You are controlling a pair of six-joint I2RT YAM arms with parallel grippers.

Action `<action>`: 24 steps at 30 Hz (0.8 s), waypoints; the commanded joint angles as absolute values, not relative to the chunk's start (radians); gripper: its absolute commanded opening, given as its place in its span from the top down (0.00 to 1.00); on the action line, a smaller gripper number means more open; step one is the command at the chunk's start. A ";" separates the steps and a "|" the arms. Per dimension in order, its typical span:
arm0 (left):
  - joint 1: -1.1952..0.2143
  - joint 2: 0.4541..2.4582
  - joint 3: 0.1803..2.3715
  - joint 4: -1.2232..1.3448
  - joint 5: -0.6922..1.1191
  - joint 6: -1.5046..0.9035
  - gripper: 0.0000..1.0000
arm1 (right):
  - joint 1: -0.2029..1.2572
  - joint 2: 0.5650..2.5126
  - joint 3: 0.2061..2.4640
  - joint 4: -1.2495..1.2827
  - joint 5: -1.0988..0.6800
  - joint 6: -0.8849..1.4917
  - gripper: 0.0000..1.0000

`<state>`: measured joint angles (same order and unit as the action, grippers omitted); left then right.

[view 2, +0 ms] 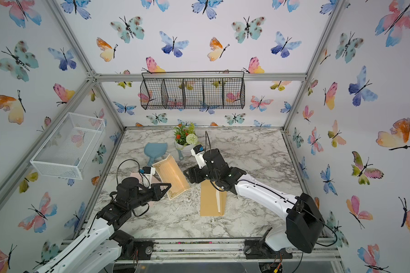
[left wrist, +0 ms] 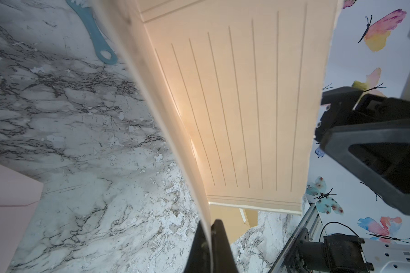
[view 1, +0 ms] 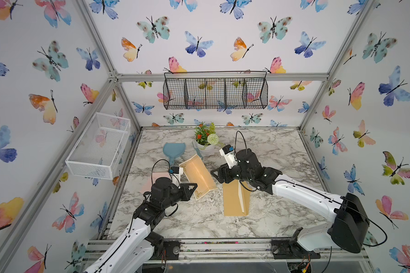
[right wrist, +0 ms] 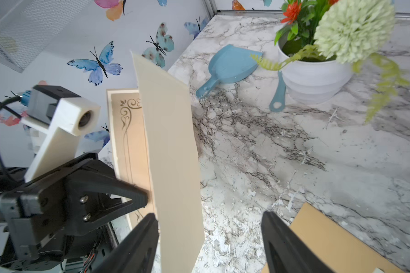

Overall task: Take the letter paper out of the envelope
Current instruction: Unfold the letter paper.

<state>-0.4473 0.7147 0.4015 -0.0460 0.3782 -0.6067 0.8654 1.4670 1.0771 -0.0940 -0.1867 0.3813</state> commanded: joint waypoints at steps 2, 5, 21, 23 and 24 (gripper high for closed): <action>-0.451 0.695 0.404 -0.044 0.386 -0.594 1.00 | 0.871 1.503 1.076 -0.046 -0.235 0.383 0.27; -0.451 0.696 0.405 -0.045 0.389 -0.589 1.00 | 0.870 1.514 1.071 -0.023 -0.256 0.389 0.29; -0.452 0.710 0.382 -0.037 0.360 -0.608 1.00 | 0.870 1.413 1.070 -0.047 -0.260 0.380 0.30; -0.452 0.709 0.387 -0.037 0.367 -0.613 1.00 | 0.870 1.452 1.071 -0.042 -0.296 0.388 0.31; -0.452 0.709 0.389 -0.036 0.370 -0.617 1.00 | 0.870 1.467 1.069 -0.032 -0.309 0.393 0.31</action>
<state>-0.4473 0.7128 0.3744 -0.0578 0.3561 -0.6117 0.8654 1.4120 1.0752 -0.0334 -0.2588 0.3824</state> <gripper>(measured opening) 0.041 0.694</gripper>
